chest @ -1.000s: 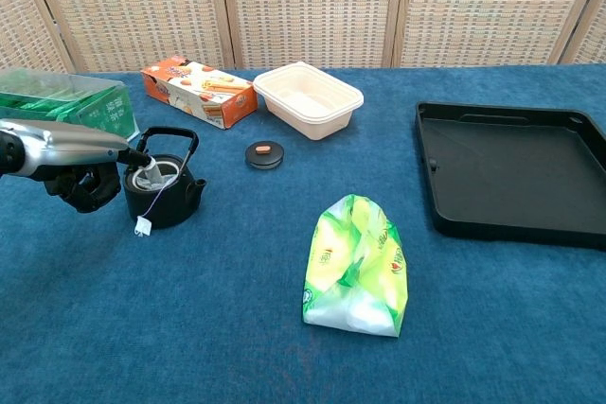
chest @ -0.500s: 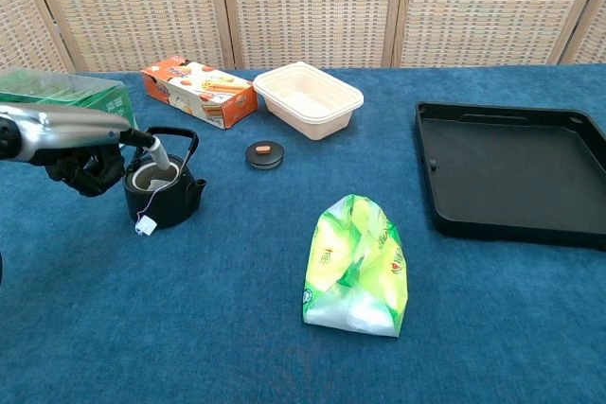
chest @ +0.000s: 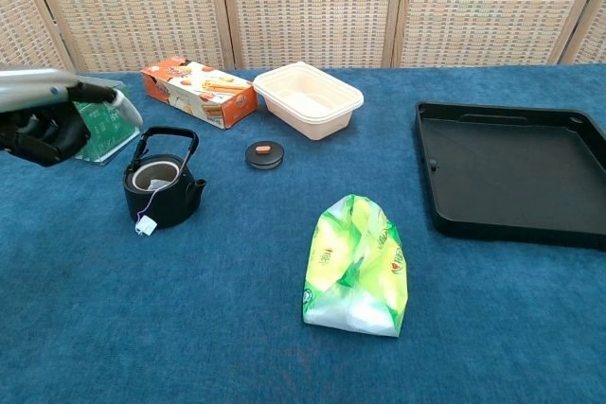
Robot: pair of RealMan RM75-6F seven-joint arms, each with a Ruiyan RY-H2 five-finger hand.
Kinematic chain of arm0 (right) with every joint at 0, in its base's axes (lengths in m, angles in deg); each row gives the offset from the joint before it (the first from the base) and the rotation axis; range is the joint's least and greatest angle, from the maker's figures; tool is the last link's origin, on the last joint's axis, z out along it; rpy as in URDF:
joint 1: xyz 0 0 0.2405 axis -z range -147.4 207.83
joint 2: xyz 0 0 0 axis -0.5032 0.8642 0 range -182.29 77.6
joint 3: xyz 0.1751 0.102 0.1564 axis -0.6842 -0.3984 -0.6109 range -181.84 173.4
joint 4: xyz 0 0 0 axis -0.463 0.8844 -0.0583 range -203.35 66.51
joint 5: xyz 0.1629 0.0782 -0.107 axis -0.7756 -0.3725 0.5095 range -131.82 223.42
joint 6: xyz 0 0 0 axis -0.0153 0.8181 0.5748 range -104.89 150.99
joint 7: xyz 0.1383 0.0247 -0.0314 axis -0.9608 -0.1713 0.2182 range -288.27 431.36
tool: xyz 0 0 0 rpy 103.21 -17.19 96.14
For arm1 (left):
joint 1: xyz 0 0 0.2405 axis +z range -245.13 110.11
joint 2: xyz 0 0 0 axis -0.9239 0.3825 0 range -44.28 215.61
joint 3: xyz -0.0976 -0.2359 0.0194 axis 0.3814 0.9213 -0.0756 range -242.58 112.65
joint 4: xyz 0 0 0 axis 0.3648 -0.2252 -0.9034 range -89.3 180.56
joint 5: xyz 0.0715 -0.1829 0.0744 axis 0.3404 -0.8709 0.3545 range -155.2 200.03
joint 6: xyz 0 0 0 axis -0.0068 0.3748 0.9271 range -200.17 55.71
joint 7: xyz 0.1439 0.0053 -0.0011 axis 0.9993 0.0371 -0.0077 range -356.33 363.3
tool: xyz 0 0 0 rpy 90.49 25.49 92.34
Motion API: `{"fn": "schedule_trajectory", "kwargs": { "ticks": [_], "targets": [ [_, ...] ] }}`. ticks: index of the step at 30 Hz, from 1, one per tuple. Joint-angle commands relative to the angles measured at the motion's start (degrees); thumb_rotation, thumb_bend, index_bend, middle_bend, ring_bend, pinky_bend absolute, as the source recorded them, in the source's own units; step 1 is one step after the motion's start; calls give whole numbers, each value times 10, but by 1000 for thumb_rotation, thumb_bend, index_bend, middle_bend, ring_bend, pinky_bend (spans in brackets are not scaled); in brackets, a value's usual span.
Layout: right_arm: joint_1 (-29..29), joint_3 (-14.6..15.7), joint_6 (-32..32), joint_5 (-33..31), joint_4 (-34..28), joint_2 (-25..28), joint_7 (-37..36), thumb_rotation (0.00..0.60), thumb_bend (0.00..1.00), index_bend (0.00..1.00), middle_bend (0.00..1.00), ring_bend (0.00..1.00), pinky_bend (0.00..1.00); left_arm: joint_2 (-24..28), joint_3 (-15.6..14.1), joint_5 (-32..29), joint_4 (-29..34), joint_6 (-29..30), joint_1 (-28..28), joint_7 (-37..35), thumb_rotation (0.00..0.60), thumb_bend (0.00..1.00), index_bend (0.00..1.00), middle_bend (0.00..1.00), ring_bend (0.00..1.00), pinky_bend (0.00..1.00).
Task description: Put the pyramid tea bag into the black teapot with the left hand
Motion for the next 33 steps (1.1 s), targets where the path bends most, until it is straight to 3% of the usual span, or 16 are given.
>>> {"fn": "schedule_trajectory", "kwargs": {
  "ticks": [1, 6, 10, 13, 19, 27, 33],
  "targets": [
    [-3, -1, -1, 2, -1, 1, 2, 600, 102, 179, 197, 62, 165, 1, -6, 40, 5, 49, 39, -26, 600, 1000, 191, 748, 692, 698],
    [-9, -2, -5, 8, -5, 4, 6, 600, 102, 178, 197, 62, 165, -3, -18, 94, -5, 109, 87, -54, 600, 993, 192, 623, 585, 631],
    [-17, -3, -10, 16, -9, 5, 12, 600, 102, 179, 197, 62, 165, -19, -32, 155, -26, 200, 152, -89, 600, 847, 191, 497, 459, 527],
    [-23, -3, -13, 22, -10, 4, 15, 600, 102, 179, 196, 62, 165, -26, -48, 181, -41, 236, 190, -107, 600, 739, 187, 391, 343, 420],
    [-33, -1, -20, 33, -15, 5, 21, 600, 102, 178, 196, 62, 165, -37, -63, 220, -68, 288, 250, -147, 600, 635, 161, 210, 169, 265],
    [-43, 2, -21, 50, -23, 6, 32, 600, 102, 178, 196, 62, 165, -50, -68, 251, -97, 340, 313, -176, 600, 605, 158, 140, 94, 139],
    [-48, 3, -24, 52, -28, 9, 36, 600, 102, 178, 196, 62, 165, -55, -64, 264, -99, 345, 334, -171, 600, 601, 158, 121, 76, 130]
  ]
}}
